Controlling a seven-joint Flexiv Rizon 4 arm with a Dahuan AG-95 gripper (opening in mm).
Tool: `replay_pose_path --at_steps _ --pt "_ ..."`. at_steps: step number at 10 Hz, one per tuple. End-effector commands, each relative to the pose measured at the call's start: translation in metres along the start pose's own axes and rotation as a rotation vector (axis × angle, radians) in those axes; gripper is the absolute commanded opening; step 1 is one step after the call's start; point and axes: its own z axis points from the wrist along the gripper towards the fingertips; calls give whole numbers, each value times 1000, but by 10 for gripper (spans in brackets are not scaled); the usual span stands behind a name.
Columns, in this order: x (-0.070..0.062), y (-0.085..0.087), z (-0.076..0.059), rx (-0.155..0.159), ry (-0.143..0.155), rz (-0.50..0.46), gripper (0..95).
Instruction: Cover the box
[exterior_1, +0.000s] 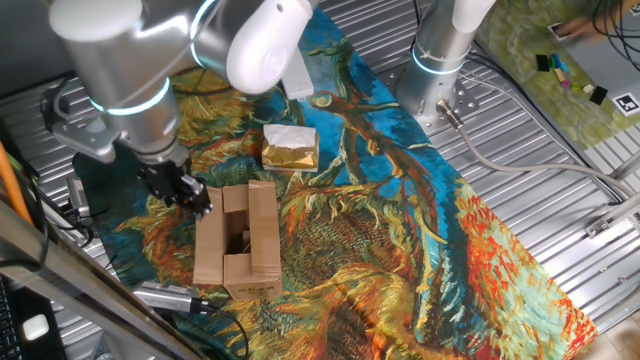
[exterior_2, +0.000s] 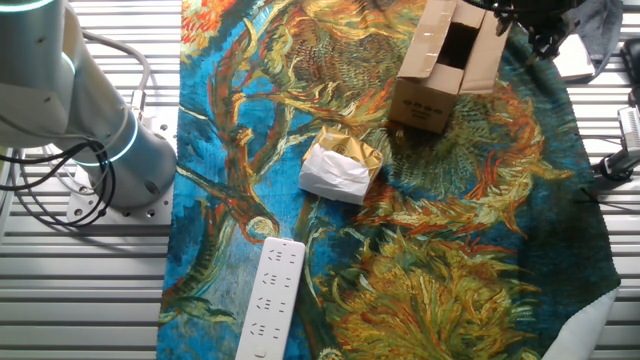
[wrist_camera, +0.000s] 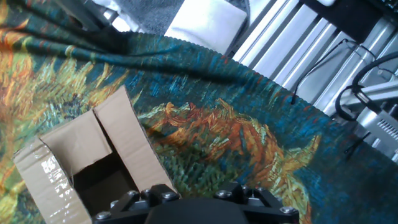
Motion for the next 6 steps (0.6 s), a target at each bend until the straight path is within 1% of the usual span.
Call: replay_pose_path --at_steps 1,3,6 --pt "-4 4 4 -3 -5 12 570" --pt "-6 2 13 -13 -16 12 570" --pt "-10 10 19 -14 -19 29 570"
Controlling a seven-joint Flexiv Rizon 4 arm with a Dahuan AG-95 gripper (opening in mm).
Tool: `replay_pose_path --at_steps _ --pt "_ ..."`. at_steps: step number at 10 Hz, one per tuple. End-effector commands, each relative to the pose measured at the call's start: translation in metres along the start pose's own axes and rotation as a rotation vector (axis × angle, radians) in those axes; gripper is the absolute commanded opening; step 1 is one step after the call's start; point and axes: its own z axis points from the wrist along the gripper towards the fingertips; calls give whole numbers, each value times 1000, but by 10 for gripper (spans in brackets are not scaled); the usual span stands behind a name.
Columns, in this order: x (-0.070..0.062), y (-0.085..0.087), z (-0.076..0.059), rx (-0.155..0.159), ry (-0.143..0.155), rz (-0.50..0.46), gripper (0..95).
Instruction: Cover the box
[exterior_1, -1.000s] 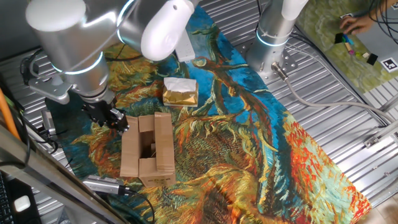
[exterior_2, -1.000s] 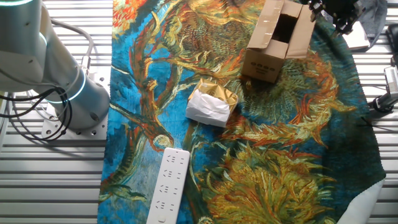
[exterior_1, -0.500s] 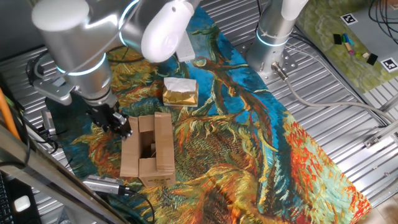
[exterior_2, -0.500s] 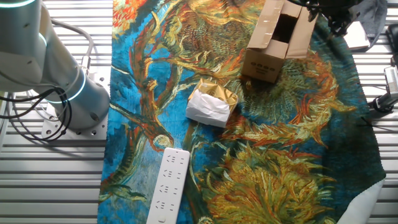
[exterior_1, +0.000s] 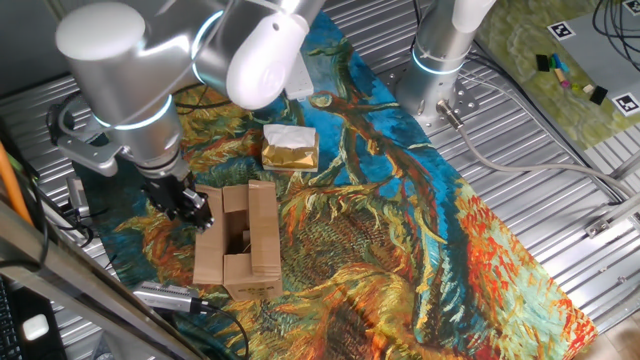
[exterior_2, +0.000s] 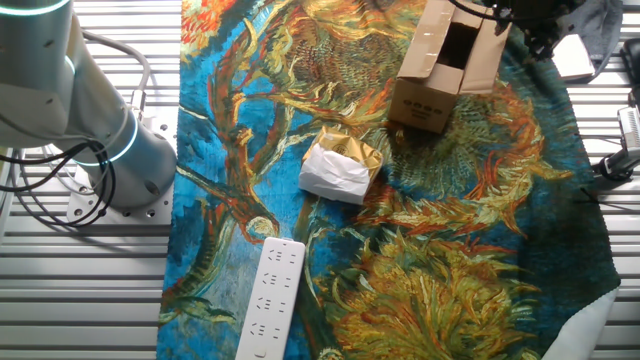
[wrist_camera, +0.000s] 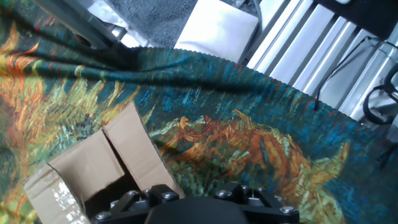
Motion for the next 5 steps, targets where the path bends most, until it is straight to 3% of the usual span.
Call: replay_pose_path --at_steps 1,5 --pt "-2 4 2 1 -2 11 570" --pt "-1 14 8 4 1 33 570"
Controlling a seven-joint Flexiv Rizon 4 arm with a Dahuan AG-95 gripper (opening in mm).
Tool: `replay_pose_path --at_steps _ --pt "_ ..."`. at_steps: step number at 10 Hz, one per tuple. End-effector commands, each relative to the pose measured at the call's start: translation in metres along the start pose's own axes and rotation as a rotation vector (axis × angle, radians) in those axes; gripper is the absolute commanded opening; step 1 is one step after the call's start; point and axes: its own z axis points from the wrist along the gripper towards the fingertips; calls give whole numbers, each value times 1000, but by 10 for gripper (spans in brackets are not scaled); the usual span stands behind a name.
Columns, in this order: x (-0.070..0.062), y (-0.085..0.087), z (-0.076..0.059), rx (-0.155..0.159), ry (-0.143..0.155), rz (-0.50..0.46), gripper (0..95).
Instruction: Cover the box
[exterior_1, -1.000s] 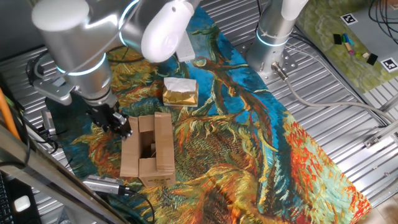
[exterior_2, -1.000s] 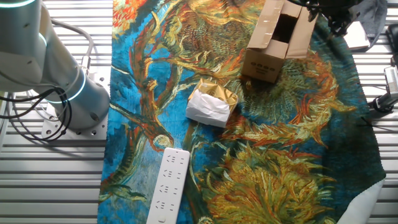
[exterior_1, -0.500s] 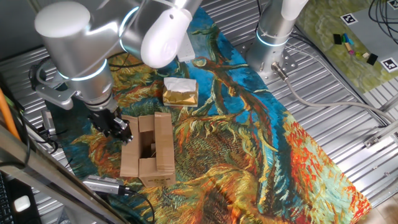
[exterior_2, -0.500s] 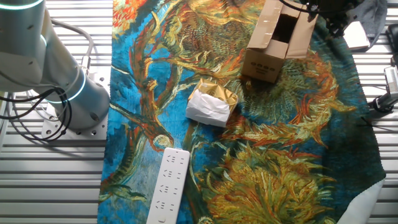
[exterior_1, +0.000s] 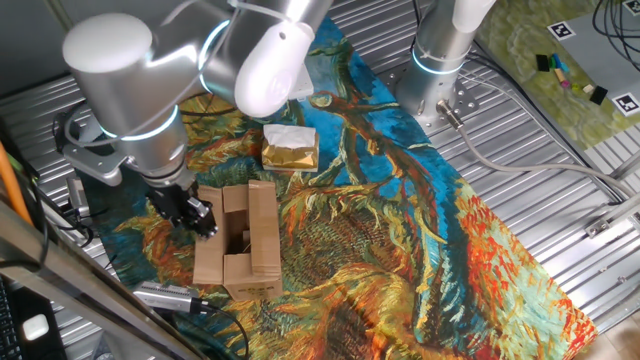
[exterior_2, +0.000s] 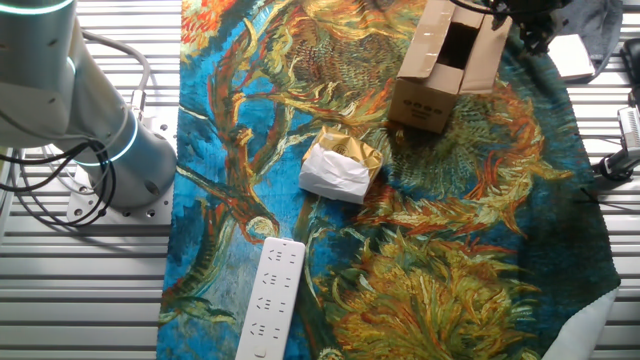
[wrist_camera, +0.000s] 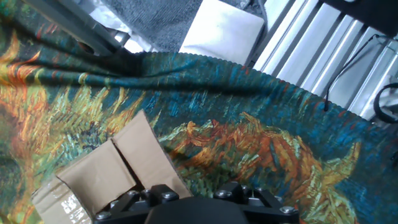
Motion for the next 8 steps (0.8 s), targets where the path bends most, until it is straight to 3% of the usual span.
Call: replay_pose_path --at_steps 1,4,8 --pt "4 5 3 1 -4 15 570" --pt "11 15 5 3 -3 40 570" --pt "23 23 -2 9 -1 52 570"
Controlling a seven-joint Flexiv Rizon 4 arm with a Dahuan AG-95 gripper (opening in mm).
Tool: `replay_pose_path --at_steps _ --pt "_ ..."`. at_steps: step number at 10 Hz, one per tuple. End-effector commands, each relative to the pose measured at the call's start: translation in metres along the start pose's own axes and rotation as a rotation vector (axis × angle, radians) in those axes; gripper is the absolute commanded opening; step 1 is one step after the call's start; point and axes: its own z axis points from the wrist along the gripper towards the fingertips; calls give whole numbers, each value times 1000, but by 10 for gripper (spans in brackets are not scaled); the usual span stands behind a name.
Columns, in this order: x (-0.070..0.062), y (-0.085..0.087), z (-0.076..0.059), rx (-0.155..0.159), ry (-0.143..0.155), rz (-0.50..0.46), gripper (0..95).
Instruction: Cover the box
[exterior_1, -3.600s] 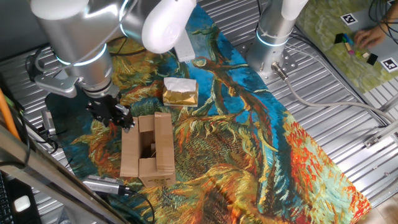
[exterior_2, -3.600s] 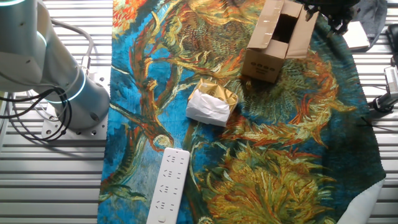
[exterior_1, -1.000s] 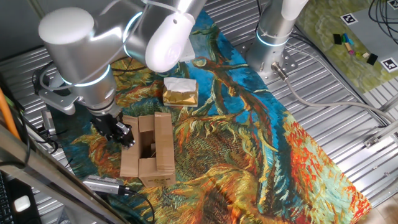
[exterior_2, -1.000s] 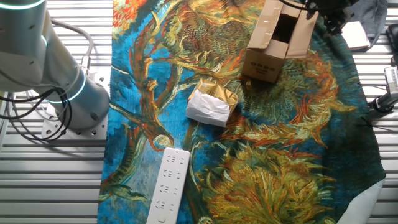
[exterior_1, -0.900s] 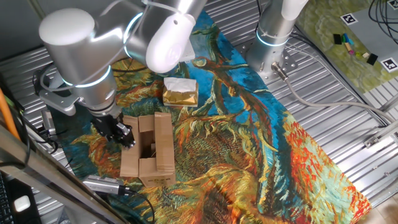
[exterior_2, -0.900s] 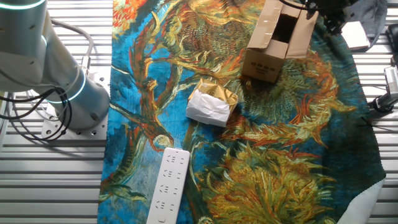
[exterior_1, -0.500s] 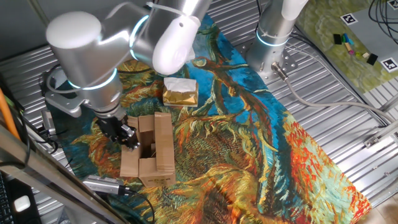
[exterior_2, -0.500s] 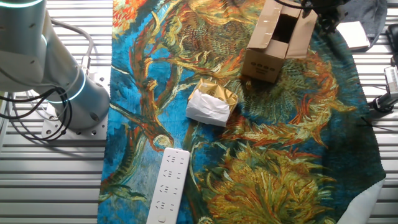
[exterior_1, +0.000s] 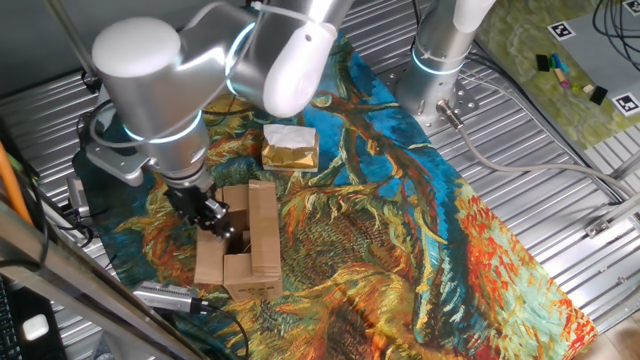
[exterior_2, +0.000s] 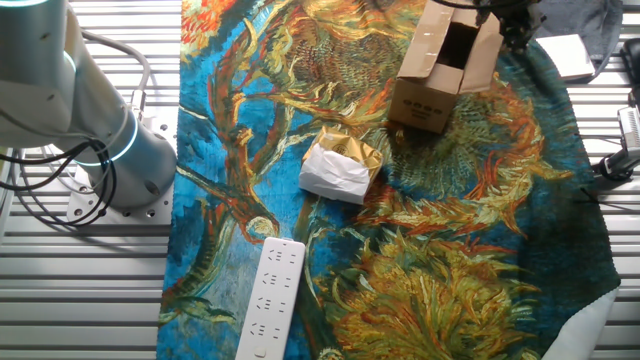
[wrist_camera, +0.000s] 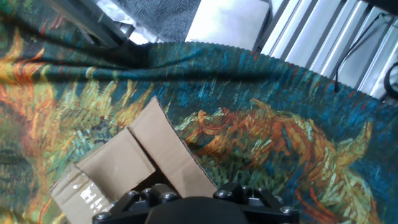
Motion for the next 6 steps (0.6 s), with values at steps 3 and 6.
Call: replay_pose_path --at_steps 3,6 --pt "16 8 2 2 -13 13 570" --pt "16 8 1 -7 -14 62 570"
